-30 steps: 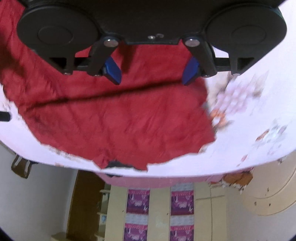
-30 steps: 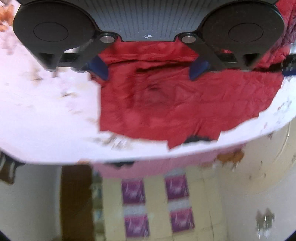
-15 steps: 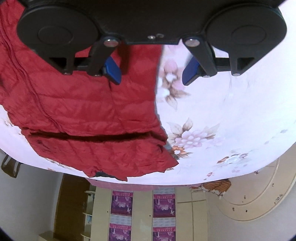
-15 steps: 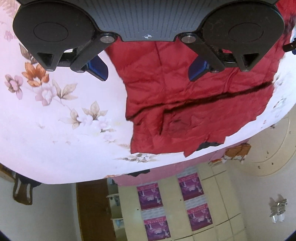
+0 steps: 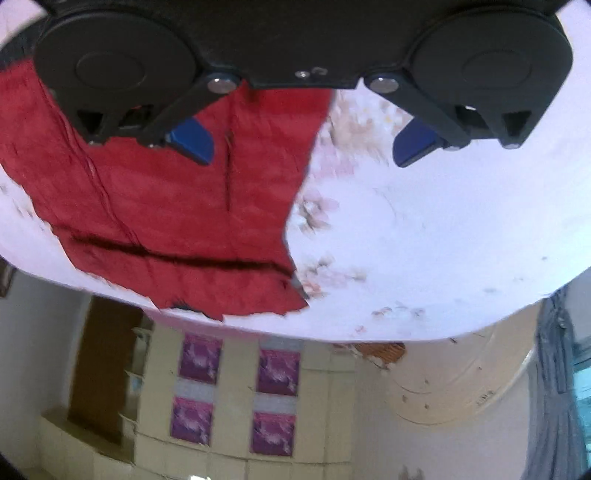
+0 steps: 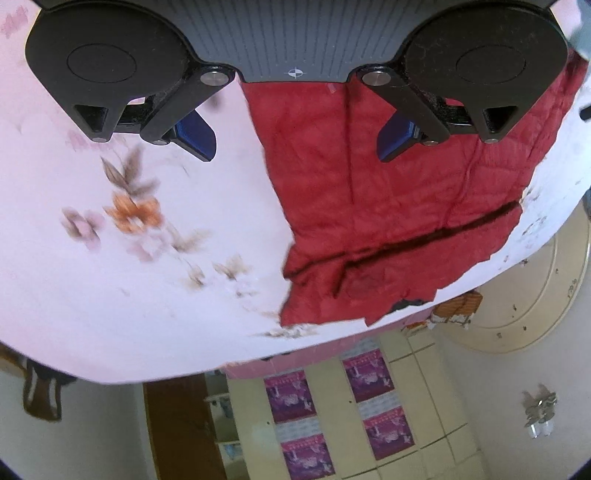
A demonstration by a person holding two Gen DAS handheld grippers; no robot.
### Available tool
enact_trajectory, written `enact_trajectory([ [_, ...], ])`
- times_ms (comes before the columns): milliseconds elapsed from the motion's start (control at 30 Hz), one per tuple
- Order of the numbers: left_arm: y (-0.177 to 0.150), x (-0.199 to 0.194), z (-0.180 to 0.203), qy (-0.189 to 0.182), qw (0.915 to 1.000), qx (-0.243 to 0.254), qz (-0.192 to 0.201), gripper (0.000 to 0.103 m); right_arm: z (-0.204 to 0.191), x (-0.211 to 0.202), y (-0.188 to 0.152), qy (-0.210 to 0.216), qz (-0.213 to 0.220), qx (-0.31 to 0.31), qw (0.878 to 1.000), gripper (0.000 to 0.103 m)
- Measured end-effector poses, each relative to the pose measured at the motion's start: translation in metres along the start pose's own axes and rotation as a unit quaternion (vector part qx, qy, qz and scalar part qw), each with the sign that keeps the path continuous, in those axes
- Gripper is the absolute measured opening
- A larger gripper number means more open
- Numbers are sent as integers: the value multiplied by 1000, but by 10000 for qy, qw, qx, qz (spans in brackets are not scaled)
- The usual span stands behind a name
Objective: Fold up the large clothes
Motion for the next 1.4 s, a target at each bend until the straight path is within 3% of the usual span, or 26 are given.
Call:
enact_trajectory([
  [167,-20,-2,3,-301,9987,-120,-383,101,20,-11,-18,143,-160,304,9993,93],
  [333,-40,-12,-11,-540,9934,-923,-424,96,34,-19,-31,339,-320,671,9967,93],
  [400,-50,-13,-22,-780,9848,-1486,-451,88,36,-20,-35,383,-372,798,9954,93],
  [533,-60,-14,-43,-1238,9603,-2493,-196,85,43,-20,-45,607,-514,1189,9897,93],
  [600,-60,-9,-52,-1478,9455,-2898,-102,77,46,-16,-48,743,-596,1407,9855,68],
  [667,-60,-3,-58,-1607,9363,-3123,-73,73,51,-8,-51,832,-725,1674,9797,64],
  [733,-57,5,-59,-1722,9322,-3181,-106,69,54,-4,-50,937,-711,1869,9753,64],
  [867,-47,18,-52,-1783,9364,-3010,-282,54,51,5,-42,1094,-726,1794,9750,64],
  [933,-44,24,-49,-1790,9399,-2884,-370,33,50,11,-41,1306,-822,1751,9724,64],
  [967,-45,28,-47,-1770,9413,-2845,-421,14,48,13,-40,1406,-870,1677,9719,64],
  [1000,-46,29,-47,-1757,9415,-2842,-442,13,46,13,-40,1501,-906,1584,9717,53],
  [1067,-48,28,-47,-1731,9428,-2821,-390,10,41,16,-40,1777,-1122,1419,9673,9],
  [1133,-50,24,-46,-1704,9427,-2854,-304,8,38,11,-39,1711,-969,1225,9728,8],
  [1400,-15,-15,-30,-1776,9491,-2559,470,6,37,-31,-10,1987,-123,1168,9730,6],
])
Point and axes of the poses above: each gripper's, at about its wrist camera, not at the fingertips, and x roughly the way its jaws point, z to its right, y to its top, the point moved 2 cm from there along x, roughly the way its jaws point, and after that the axes turned 10 degrees about -y, right-handed, at the moved point
